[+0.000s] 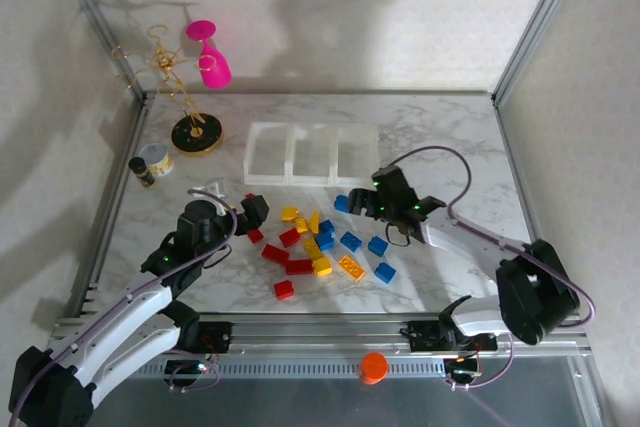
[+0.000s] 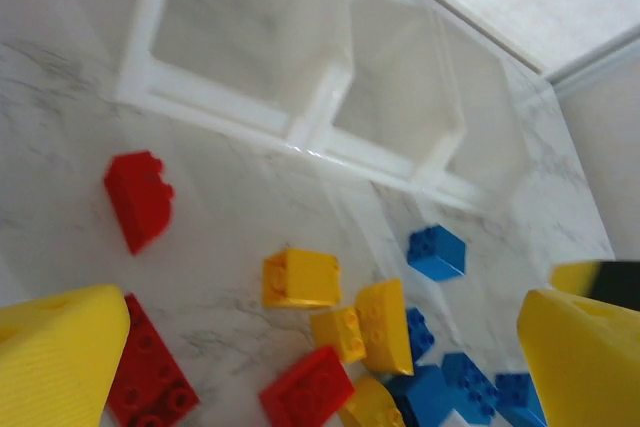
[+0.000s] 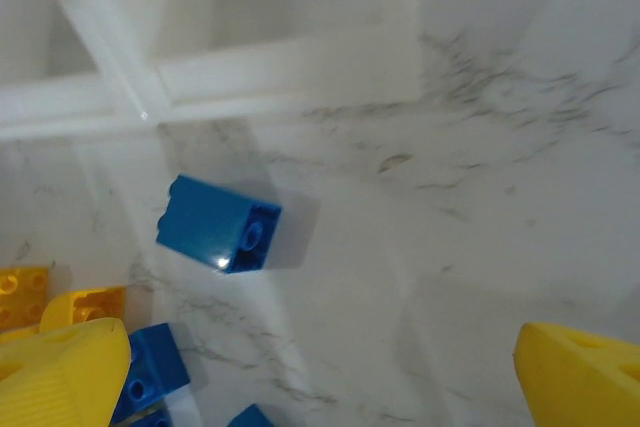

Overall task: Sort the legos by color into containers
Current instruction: Pick up the lego from the center of the table.

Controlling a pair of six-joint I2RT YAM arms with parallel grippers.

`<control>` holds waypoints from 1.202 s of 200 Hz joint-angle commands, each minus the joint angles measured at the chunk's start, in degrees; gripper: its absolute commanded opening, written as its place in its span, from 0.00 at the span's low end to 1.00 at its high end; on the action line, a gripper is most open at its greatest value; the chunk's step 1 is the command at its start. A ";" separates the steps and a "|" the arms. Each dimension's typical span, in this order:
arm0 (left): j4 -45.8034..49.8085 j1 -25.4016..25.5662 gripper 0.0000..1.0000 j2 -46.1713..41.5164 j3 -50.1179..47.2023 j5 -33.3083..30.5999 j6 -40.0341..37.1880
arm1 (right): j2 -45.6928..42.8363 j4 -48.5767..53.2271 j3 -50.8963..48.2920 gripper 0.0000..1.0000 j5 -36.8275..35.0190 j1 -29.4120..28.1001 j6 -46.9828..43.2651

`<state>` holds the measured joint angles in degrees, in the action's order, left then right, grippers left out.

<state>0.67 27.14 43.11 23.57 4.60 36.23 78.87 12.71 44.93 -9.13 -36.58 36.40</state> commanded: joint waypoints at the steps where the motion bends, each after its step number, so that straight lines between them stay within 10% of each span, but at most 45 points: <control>1: -1.42 3.45 0.99 1.03 -0.07 -2.71 1.55 | 4.59 1.66 4.54 0.99 -6.27 -4.20 4.54; 114: -4.10 7.76 0.99 4.94 -0.55 -8.42 3.27 | 28.18 7.28 21.87 0.80 -15.68 -9.65 11.63; 240: -0.39 7.63 1.00 5.25 3.43 -10.60 1.06 | 28.47 6.89 22.52 0.45 -18.47 -9.83 8.05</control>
<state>-2.26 34.41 48.86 24.03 -3.31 38.81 109.01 17.82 66.65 -25.23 -45.69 45.87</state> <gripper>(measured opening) 0.994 0.468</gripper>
